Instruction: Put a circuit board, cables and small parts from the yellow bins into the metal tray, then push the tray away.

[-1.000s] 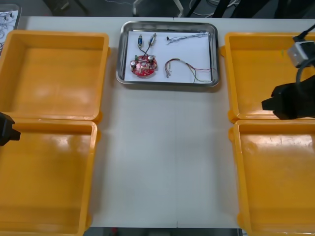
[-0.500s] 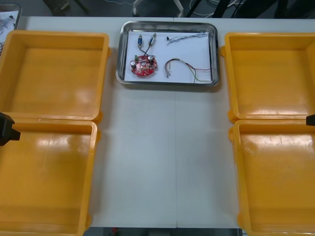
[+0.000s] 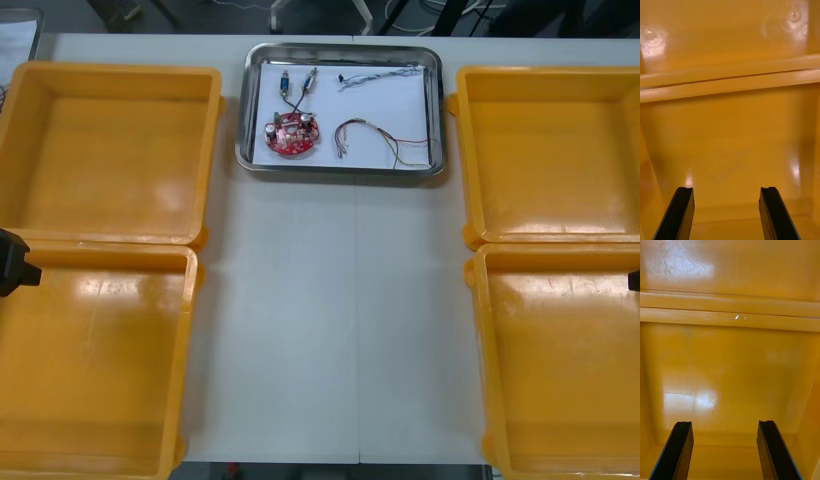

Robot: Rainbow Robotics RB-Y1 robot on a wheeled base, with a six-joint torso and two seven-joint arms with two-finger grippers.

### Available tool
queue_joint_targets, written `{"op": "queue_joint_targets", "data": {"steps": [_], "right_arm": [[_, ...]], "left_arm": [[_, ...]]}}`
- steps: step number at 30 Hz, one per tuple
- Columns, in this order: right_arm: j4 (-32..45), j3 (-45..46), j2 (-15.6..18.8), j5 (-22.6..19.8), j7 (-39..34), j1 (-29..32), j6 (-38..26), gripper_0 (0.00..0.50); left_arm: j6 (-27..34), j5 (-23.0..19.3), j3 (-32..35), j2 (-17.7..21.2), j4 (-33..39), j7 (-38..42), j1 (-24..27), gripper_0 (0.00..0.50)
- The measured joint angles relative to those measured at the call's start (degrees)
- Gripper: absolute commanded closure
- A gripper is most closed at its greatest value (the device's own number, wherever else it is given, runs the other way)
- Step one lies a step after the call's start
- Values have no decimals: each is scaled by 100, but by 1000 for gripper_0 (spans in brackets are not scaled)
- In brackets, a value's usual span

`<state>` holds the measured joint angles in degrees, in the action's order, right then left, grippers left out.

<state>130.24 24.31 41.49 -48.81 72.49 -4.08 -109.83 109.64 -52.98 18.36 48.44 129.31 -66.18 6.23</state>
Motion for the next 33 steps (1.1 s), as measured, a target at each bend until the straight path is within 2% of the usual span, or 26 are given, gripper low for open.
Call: {"op": "queue_joint_targets", "data": {"steps": [4,14,33], "right_arm": [[-3,-7,46,-55,101,0,0,0],[0,-159,433,-222,103,0,0,0],[150,-188,449,-406,103,-1,0,0]], "left_arm": [[0,0,0,0,0,0,0,0],[0,0,0,0,0,0,0,0],[0,0,0,0,0,0,0,0]]}}
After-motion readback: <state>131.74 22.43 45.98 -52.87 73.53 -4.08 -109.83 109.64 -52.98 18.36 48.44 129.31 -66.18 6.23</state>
